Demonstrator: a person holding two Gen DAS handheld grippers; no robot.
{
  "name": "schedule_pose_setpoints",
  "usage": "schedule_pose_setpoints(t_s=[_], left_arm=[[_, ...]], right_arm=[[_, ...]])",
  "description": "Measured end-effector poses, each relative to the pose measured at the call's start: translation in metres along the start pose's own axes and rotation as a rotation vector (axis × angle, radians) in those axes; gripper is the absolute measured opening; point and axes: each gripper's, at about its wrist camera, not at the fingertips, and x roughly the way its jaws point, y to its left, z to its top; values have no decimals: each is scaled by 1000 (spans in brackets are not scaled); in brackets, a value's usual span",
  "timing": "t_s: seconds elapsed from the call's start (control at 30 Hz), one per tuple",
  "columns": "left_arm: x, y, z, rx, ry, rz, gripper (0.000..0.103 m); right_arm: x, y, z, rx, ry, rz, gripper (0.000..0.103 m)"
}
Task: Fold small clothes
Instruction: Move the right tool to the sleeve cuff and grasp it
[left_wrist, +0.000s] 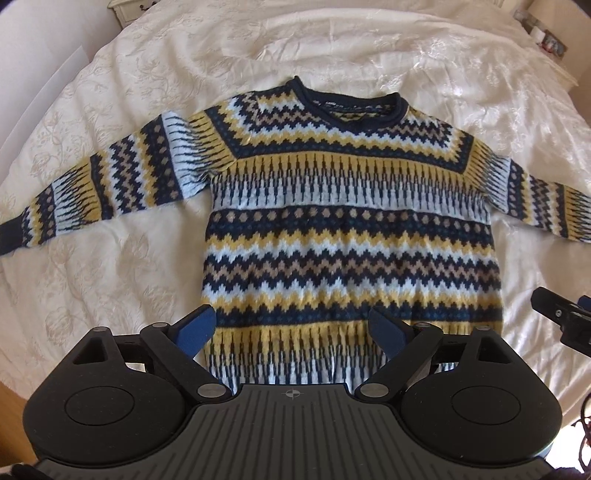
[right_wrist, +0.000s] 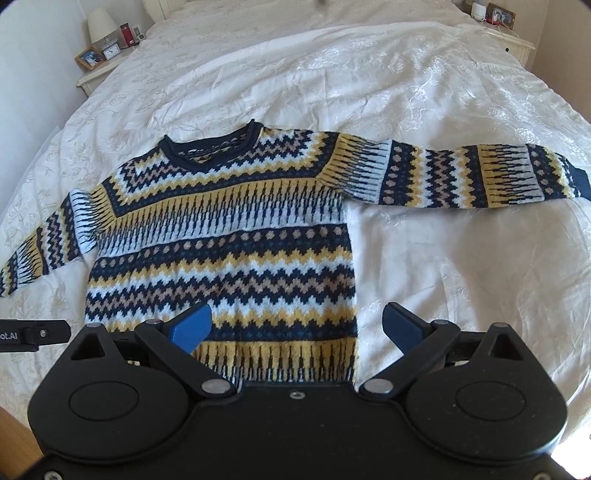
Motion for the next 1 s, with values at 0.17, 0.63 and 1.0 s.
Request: schedule_pose_setpoints(t_s=[0.17,0.63,1.0], left_arm=[[11,-7,27,66,-98,-13,88],[27,-58,46,77,-90,59,88],[27,-113,41,-28,-73,59,88]], right_arm=[[12,-27,21,55,-47,-46,99],[33,-191,90,243,-24,-120,99],[39,-327,142,182,-35,-146,89]])
